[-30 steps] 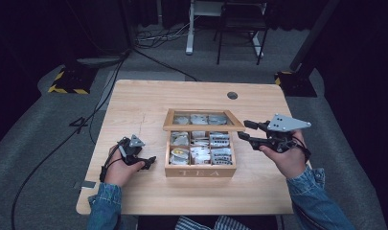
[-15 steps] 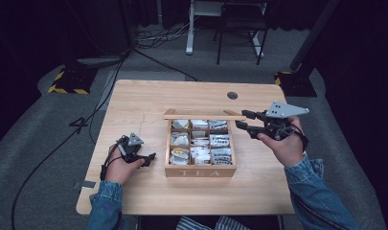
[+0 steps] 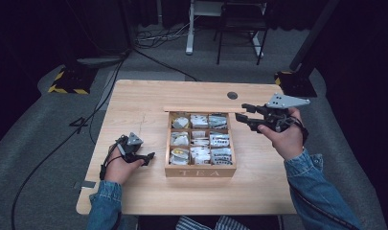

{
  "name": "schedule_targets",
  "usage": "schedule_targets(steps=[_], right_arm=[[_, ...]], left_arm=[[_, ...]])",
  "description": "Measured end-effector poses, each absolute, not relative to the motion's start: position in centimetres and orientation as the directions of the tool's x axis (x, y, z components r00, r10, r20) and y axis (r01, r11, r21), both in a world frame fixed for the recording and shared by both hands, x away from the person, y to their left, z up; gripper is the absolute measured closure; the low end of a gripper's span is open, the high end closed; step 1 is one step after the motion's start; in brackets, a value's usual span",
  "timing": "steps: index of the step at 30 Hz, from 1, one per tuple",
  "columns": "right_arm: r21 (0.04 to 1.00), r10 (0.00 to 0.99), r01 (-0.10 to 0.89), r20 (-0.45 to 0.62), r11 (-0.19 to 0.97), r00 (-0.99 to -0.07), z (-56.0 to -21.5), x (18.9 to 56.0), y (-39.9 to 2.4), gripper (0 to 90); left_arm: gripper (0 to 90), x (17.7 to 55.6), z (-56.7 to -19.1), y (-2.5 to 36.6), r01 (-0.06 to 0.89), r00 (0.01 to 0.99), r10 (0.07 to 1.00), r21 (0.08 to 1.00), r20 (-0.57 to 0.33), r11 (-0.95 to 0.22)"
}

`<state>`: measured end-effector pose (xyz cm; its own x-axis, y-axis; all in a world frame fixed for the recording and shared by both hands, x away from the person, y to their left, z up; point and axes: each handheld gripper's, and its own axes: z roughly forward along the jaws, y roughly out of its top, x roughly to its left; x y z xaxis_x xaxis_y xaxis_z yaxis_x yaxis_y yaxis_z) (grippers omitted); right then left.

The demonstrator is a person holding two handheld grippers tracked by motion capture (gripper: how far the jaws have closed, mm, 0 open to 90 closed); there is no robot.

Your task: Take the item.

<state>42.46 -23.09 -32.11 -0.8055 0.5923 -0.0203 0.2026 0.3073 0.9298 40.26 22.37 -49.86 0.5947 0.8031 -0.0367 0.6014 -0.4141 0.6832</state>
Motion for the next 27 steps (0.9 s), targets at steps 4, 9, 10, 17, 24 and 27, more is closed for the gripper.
schedule_targets(steps=[4,9,10,17,24,27], right_arm=[[0.929,0.592,0.205,-0.018,0.309,-0.806,-32.0,42.6,-23.1,52.9],[0.930,0.591,0.204,-0.018,0.307,-0.806,-32.0,42.7,-23.1,52.7],[0.930,0.592,0.206,-0.016,0.305,-0.806,-32.0,42.7,-23.1,52.7],[0.927,0.591,0.212,-0.013,0.310,-0.807,-32.2,42.7,-23.1,52.7],[0.927,0.595,0.211,-0.017,0.311,-0.804,-32.1,42.7,-23.0,52.7],[0.927,0.596,0.212,-0.015,0.309,-0.803,-32.1,42.6,-23.0,52.7]], left_arm=[[30.8,40.1,-49.6,22.5,0.598,0.602,0.797,0.688,-0.048,-0.410],[30.7,39.7,-48.7,22.7,0.585,0.601,0.798,0.707,-0.050,-0.397],[30.7,39.5,-48.5,22.7,0.584,0.603,0.796,0.710,-0.055,-0.393],[31.9,39.0,-47.1,22.2,0.570,0.627,0.776,0.715,-0.061,-0.404],[32.0,38.2,-44.7,21.9,0.521,0.661,0.748,0.756,-0.063,-0.397],[32.1,37.8,-43.9,21.6,0.506,0.672,0.737,0.773,-0.075,-0.382]])
